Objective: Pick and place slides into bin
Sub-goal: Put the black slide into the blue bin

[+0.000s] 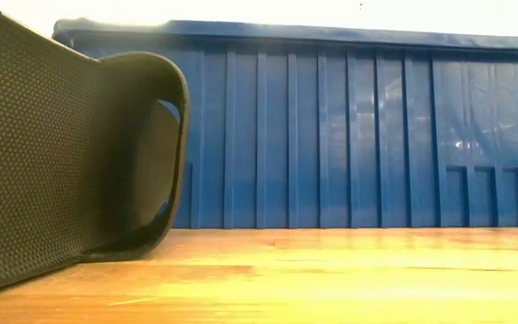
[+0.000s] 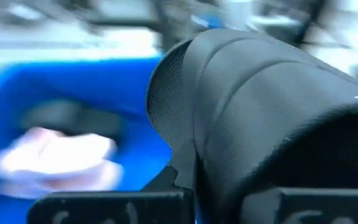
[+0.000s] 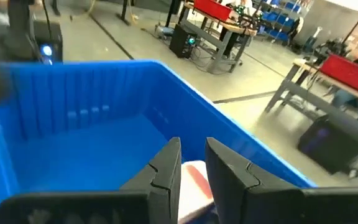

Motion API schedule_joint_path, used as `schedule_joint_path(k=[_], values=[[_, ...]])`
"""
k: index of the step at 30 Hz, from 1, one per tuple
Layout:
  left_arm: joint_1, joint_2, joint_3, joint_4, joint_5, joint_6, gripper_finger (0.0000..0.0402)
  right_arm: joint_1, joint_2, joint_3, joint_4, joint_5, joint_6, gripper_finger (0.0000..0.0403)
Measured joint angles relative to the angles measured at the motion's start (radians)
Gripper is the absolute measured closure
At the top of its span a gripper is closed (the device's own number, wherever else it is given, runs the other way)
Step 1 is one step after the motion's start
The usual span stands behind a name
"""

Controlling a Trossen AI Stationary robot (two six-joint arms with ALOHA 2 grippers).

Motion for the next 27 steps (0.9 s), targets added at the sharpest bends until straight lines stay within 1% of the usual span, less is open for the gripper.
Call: schedule_joint_path(k=[2, 4, 5, 7, 10, 15, 20, 23, 27], values=[[0.039, 0.003, -0.011, 0.047, -0.146, 0.02, 0.0402, 0.0, 0.0, 0.012, 0.015, 0.005, 0.0, 0.0339], [0.079, 0.021, -0.012, 0.094, -0.316, 0.02, 0.0402, 0.0, 0.0, 0.021, 0.015, 0.034, 0.0, 0.0339], [0.101, 0.03, -0.012, 0.104, -0.378, 0.023, 0.0402, -0.002, 0.0, 0.027, 0.009, 0.053, 0.0, 0.0339], [0.146, 0.059, -0.011, 0.108, -0.447, 0.027, 0.0401, -0.002, -0.005, 0.031, -0.004, 0.084, -0.005, 0.0339], [0.213, 0.123, -0.01, 0.107, -0.473, 0.05, 0.0401, -0.002, -0.027, 0.032, -0.057, 0.095, -0.03, 0.0339], [0.302, 0.284, 0.009, 0.1, -0.511, 0.048, 0.0401, -0.002, -0.088, 0.032, -0.207, 0.096, -0.011, 0.0339], [0.371, 0.415, 0.083, 0.082, -0.567, 0.048, 0.0401, -0.003, -0.162, 0.032, -0.223, 0.095, -0.007, 0.0339], [0.411, 0.483, 0.141, -0.011, -0.569, 0.045, 0.0401, -0.003, -0.199, 0.032, -0.224, 0.073, -0.008, 0.0339], [0.459, 0.574, 0.23, -0.197, -0.548, 0.041, 0.0401, -0.002, -0.24, 0.032, -0.225, 0.05, -0.008, 0.0339]])
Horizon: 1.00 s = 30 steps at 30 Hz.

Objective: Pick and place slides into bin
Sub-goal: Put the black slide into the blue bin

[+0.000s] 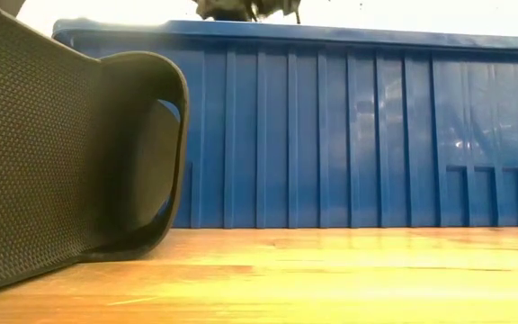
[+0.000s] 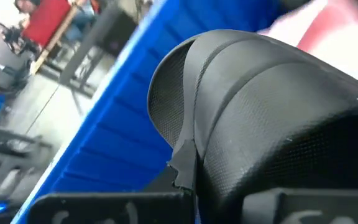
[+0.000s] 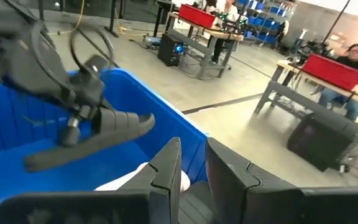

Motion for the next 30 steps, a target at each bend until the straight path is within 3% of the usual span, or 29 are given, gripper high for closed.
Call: schedule_joint_path(k=[4, 12, 30], values=[[0.038, 0.08, 0.086, -0.152, 0.044, -0.052, 0.0401, 0.0, -0.023, -0.001, -0.004, -0.006, 0.0, 0.0339], [0.092, 0.189, 0.154, -0.217, 0.078, -0.026, 0.0401, 0.0, -0.028, -0.003, -0.014, -0.007, -0.01, 0.0339], [0.189, 0.291, 0.151, -0.164, 0.226, -0.021, 0.0401, 0.0, -0.028, -0.016, -0.014, -0.007, -0.01, 0.0339]])
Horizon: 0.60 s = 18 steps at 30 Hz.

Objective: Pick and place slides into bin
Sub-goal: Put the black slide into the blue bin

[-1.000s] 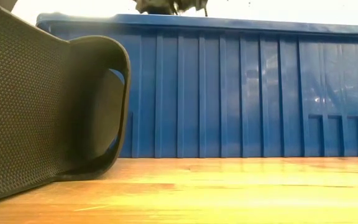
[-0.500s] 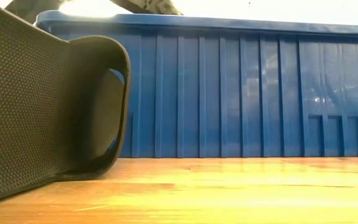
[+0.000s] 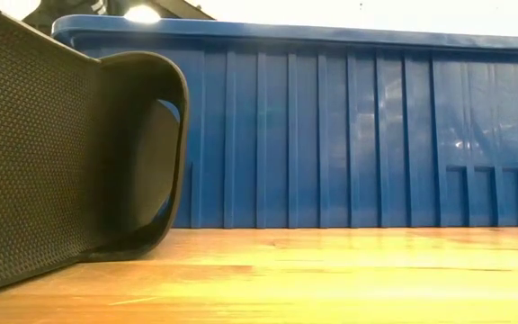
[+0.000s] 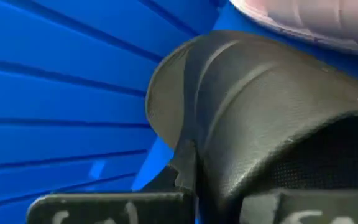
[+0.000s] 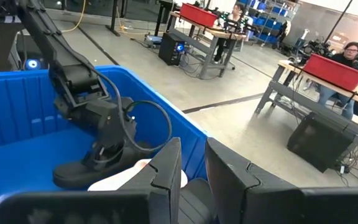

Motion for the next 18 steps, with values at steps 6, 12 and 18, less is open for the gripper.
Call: schedule_joint_path(k=[6, 12, 18], values=[[0.011, 0.0, -0.006, 0.061, 0.026, 0.022, 0.0401, 0.0, 0.0, 0.0, 0.0, 0.0, 0.0, 0.0339], [0.023, 0.005, -0.019, 0.075, 0.041, 0.025, 0.0401, 0.0, 0.0, 0.0, 0.0, 0.0, -0.006, 0.0339], [0.03, 0.007, -0.035, 0.139, 0.036, 0.057, 0.039, 0.0, 0.0, 0.0, 0.001, 0.0, -0.008, 0.0339]])
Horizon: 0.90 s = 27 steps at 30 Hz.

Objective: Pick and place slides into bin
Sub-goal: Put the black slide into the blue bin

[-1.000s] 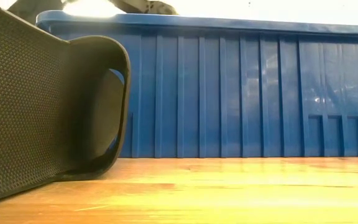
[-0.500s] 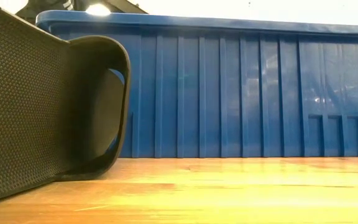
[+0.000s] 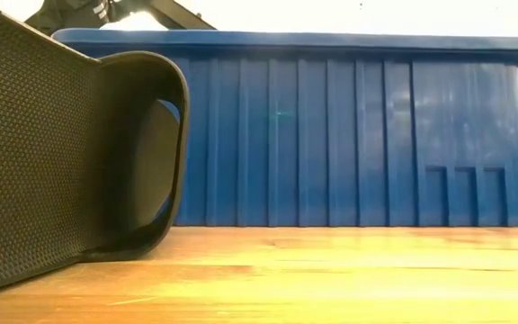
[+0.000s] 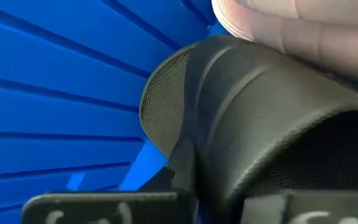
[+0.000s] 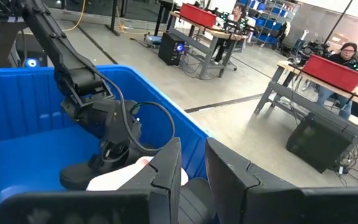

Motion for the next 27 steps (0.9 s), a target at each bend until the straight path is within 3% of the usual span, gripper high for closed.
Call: schedule_joint_path(k=[9, 17, 21, 27], values=[[0.002, 0.001, 0.0, 0.004, 0.029, 0.003, 0.0269, 0.0, 0.0, 0.0, 0.029, 0.0, 0.0, 0.0339], [-0.003, -0.001, 0.0, -0.057, 0.056, 0.143, 0.0156, 0.0, 0.0, 0.0, 0.034, 0.0, 0.0, 0.0339], [-0.011, -0.012, 0.002, -0.135, 0.06, 0.149, 0.0133, 0.0, 0.0, 0.0, 0.035, 0.0, 0.0, 0.0339], [-0.039, -0.053, 0.062, -0.285, 0.115, 0.147, 0.0128, 0.0, 0.0, 0.0, 0.035, 0.0, 0.0, 0.0339]])
